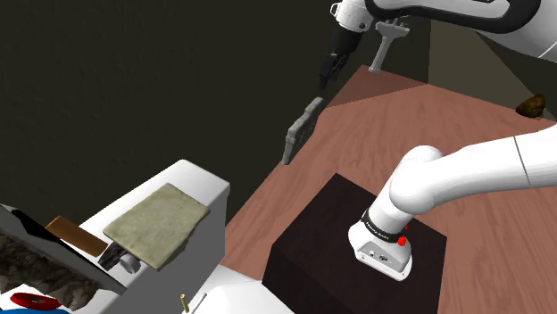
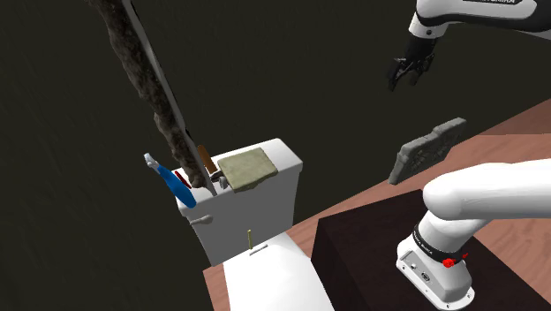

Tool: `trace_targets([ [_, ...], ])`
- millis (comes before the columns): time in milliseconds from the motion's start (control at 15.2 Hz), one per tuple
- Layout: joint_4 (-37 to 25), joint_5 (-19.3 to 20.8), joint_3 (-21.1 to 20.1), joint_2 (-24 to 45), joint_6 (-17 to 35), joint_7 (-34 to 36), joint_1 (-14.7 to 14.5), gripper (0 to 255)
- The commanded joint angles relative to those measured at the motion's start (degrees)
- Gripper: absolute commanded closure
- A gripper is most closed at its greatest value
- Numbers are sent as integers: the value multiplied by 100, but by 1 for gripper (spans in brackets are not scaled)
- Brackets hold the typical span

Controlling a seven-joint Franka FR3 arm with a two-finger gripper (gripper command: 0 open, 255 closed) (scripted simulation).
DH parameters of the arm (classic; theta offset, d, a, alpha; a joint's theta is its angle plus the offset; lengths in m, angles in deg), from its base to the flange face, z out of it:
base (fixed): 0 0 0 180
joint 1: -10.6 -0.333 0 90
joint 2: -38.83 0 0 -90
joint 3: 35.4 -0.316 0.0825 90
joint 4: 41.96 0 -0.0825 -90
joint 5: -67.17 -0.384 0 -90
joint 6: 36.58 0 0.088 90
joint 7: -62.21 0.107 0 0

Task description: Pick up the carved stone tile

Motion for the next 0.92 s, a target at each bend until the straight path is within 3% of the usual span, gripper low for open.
trace_targets([
  [0, 0, 0, 0, 0, 0, 0, 0, 0],
  [462, 907, -1084, 628, 429, 917, -197, -261, 0],
  [858, 1536, -2254, 1119, 1029, 1718, -635, -679, 0],
])
